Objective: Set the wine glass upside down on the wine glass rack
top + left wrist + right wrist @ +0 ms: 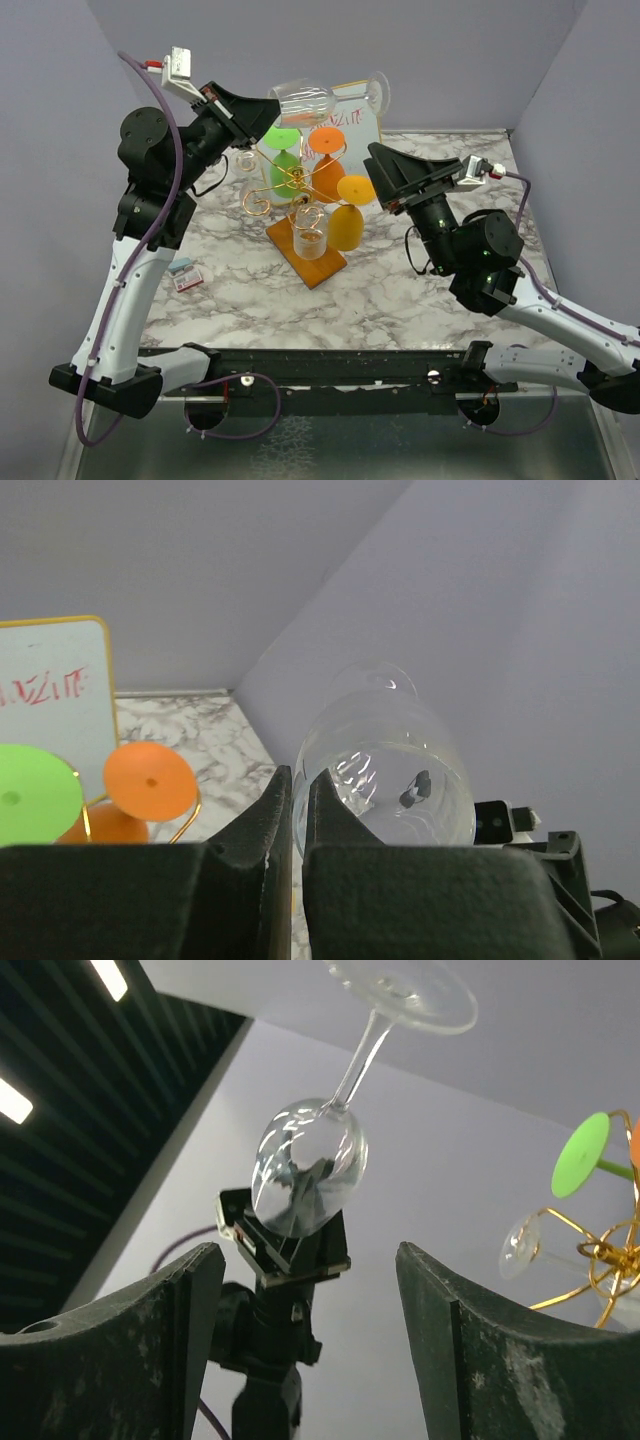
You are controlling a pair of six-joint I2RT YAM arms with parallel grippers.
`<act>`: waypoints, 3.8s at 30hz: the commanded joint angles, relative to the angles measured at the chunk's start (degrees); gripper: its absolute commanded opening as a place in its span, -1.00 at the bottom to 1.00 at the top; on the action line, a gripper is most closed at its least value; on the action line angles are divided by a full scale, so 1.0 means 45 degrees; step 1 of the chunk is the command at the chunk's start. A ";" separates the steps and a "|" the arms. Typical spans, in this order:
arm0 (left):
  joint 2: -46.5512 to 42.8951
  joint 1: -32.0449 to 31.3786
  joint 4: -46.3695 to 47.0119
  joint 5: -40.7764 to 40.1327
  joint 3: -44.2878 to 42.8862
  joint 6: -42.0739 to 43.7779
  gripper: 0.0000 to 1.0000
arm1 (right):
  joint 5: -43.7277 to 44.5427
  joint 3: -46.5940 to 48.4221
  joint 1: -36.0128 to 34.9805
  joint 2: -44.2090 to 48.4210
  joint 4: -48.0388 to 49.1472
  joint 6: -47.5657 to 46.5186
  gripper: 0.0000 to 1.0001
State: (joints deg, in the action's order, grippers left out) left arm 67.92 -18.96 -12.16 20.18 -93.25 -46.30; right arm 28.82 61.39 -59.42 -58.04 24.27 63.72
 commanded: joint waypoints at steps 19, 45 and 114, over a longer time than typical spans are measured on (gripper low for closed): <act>0.0189 -0.3753 0.4812 -0.1891 0.1231 0.0310 -1.00 | 0.3181 -0.0330 -0.0038 -0.0735 0.5079 -0.0596 0.46; -0.1900 -0.3755 0.4888 -0.1292 0.3546 -0.0992 -1.00 | 0.3932 0.0266 -0.0037 -0.2439 1.0173 -0.4372 -0.49; -0.4412 -0.3755 -0.0885 0.5524 0.5293 0.4872 -0.19 | -1.0951 0.0877 -0.0028 -0.1420 0.2279 -0.8855 -0.97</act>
State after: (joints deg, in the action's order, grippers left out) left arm 48.66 -35.75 -15.11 42.15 -70.89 -27.66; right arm -19.27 66.13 -59.57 -66.41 27.14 22.48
